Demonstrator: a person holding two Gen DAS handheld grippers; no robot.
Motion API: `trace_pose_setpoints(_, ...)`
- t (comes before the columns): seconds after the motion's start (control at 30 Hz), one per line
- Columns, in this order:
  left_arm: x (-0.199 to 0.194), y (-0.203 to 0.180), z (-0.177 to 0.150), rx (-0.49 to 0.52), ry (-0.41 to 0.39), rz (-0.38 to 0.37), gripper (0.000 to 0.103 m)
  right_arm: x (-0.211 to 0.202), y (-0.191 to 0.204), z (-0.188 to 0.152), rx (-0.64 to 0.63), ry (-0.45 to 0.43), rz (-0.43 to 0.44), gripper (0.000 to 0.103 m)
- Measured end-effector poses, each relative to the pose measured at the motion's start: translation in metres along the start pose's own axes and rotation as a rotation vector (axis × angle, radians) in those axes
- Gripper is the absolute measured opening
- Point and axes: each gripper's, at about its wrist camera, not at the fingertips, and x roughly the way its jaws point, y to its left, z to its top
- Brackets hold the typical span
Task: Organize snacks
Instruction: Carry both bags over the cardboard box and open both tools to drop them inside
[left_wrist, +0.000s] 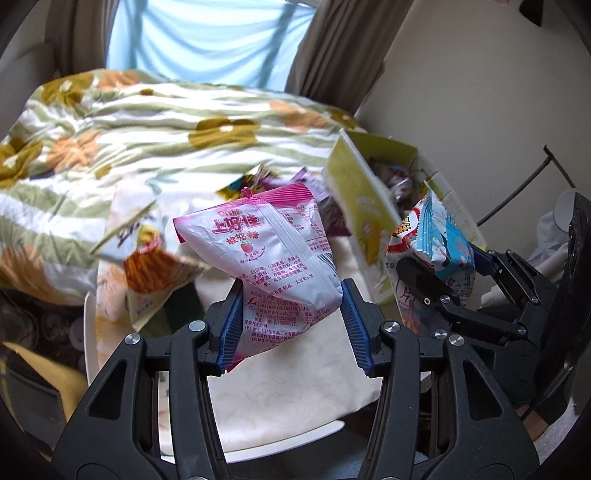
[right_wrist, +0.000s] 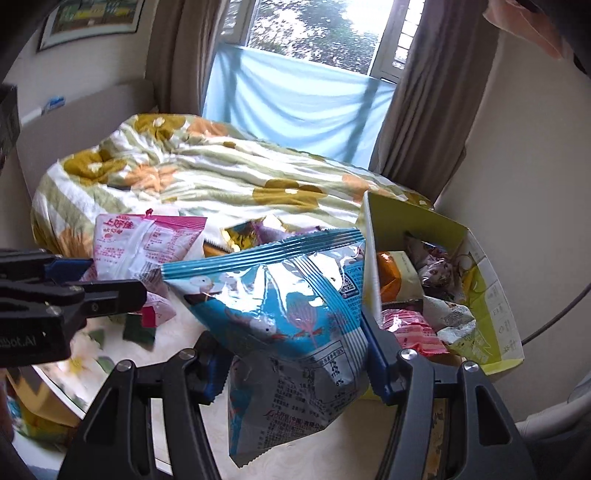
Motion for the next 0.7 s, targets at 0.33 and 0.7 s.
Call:
trace_pose_setpoints(0.33,0.015,-0.091,0.061,0.076,-0.078,-0.064,0.046,-0.026,-0.104,0.032,0.163,-0.015,0.032,0.057)
trace_pose_setpoints(0.7,0.121,-0.194,0.097,0.097,-0.012,-0.110,0.046,0.006,-0.230,0.024,0.220,0.058,0.072,0.057)
